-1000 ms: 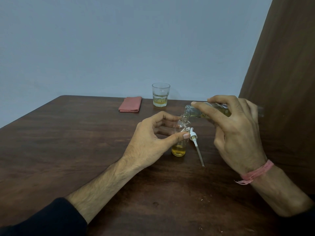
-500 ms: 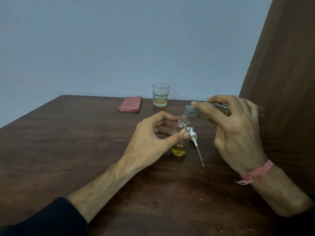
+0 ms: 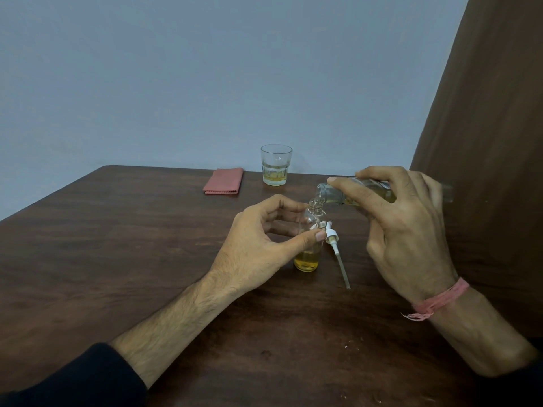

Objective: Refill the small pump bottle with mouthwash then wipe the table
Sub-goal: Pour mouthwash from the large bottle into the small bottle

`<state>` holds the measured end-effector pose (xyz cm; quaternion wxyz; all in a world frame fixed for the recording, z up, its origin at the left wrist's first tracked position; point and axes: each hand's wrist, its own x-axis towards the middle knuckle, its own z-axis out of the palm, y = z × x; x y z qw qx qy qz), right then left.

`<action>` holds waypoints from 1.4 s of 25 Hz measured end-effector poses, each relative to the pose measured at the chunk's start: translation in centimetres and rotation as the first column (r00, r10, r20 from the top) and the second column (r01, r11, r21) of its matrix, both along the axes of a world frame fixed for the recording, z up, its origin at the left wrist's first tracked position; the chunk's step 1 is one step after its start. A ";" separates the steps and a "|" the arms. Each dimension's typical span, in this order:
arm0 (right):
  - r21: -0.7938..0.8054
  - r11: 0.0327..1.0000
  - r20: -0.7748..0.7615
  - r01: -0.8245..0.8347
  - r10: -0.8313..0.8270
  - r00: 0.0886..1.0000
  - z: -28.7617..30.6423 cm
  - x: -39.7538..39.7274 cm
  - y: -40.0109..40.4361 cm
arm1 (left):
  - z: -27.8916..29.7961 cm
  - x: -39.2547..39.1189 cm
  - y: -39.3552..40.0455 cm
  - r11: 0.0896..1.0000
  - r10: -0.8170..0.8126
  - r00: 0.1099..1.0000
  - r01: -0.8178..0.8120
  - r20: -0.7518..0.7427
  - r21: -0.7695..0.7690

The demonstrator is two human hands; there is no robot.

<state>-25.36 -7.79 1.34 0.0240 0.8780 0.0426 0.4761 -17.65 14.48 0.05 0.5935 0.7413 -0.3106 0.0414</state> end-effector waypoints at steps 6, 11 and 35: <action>0.002 1.000 0.007 0.002 -0.002 1.000 0.0 -0.1 0.0 | -0.2 0.1 0.0 1.000 -0.007 1.000 0.007 -0.003 -0.004; 0.006 1.000 0.008 0.002 -0.002 1.000 0.0 -0.1 0.1 | -0.5 0.3 0.1 1.000 -0.013 1.000 0.013 -0.014 0.005; 0.016 1.000 0.010 -0.006 0.006 1.000 0.0 -0.2 0.1 | -0.7 0.5 0.1 0.999 -0.015 0.999 0.017 -0.043 0.050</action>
